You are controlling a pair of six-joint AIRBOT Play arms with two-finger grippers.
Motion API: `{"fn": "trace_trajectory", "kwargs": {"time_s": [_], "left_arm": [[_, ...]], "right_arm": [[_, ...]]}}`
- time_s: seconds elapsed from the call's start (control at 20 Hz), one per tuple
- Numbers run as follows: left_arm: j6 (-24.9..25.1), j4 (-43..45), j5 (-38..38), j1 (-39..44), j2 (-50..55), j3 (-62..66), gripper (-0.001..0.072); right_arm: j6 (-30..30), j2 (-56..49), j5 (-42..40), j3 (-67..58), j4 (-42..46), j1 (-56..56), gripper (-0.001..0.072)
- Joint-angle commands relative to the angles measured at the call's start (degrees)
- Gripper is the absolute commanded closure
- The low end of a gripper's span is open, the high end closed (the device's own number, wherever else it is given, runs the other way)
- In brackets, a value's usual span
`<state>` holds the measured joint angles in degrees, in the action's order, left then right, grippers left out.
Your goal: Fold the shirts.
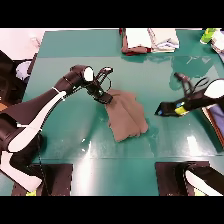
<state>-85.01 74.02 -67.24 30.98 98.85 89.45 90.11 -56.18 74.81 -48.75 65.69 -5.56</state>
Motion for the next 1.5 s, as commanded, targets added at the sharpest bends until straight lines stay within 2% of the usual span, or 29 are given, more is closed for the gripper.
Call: {"fn": "trace_trajectory", "kwargs": {"time_s": [0.0, 0.2, 0.25, 0.3, 0.35, 0.4, 0.55, 0.7, 0.9, 1.05, 1.3, 1.45], "left_arm": [[0.0, 1.0, -0.9, 0.0, -0.1, 0.2, 0.0674], [0.0, 1.0, -1.5, 0.0, -0.1, 0.2, 0.0674], [0.1, 1.0, -1.9, 0.0, -0.1, 0.2, 0.0674], [0.1, 1.0, -2.3, 0.0, -0.1, 0.2, 0.0674], [0.1, 1.1, -2.5, 0.0, -0.2, 0.2, 0.0674], [0.0, 1.7, -2.8, 0.0, -0.5, 0.4, 0.0674], [0.0, 3.7, -1.9, -0.8, -5.6, 0.5, 0.0675], [0.0, 4.4, 1.1, -1.9, -17.7, 1.4, 0.0675], [0.3, 4.9, 2.3, -0.5, -34.1, 7.3, 0.0675], [1.4, 5.0, 2.3, 1.4, -42.1, 11.6, 0.0675], [1.6, 5.4, 1.8, 2.4, -44.6, 15.8, 0.0676], [1.6, 6.4, -2.9, 2.4, -41.4, 12.3, 0.0676]], "right_arm": [[-0.1, -2.0, -4.3, 7.0, -6.8, -5.0, 0.0135], [-0.2, -7.8, -7.3, 4.9, -8.0, -11.7, 0.0142], [-0.2, -9.2, -7.3, 3.7, -7.9, -12.5, 0.0172], [-0.2, -10.4, -7.3, 2.5, -7.1, -13.3, 0.0313], [-0.2, -11.2, -7.4, 1.2, -6.0, -13.9, 0.0547], [-0.1, -11.4, -7.4, -0.2, -4.2, -14.4, 0.0694], [1.4, -8.2, -7.0, -7.1, 3.6, -14.3, 0.0695], [2.0, -1.5, -4.5, -18.7, 9.5, -12.5, 0.0696], [2.0, 4.1, 0.4, -37.8, 9.5, -9.7, 0.0697], [2.0, 4.9, 1.9, -49.8, 9.4, -9.6, 0.0697], [2.0, 1.6, 4.2, -60.8, 9.4, -9.6, 0.0697], [2.0, -4.0, 8.4, -61.0, 9.4, -9.7, 0.0697]]}}
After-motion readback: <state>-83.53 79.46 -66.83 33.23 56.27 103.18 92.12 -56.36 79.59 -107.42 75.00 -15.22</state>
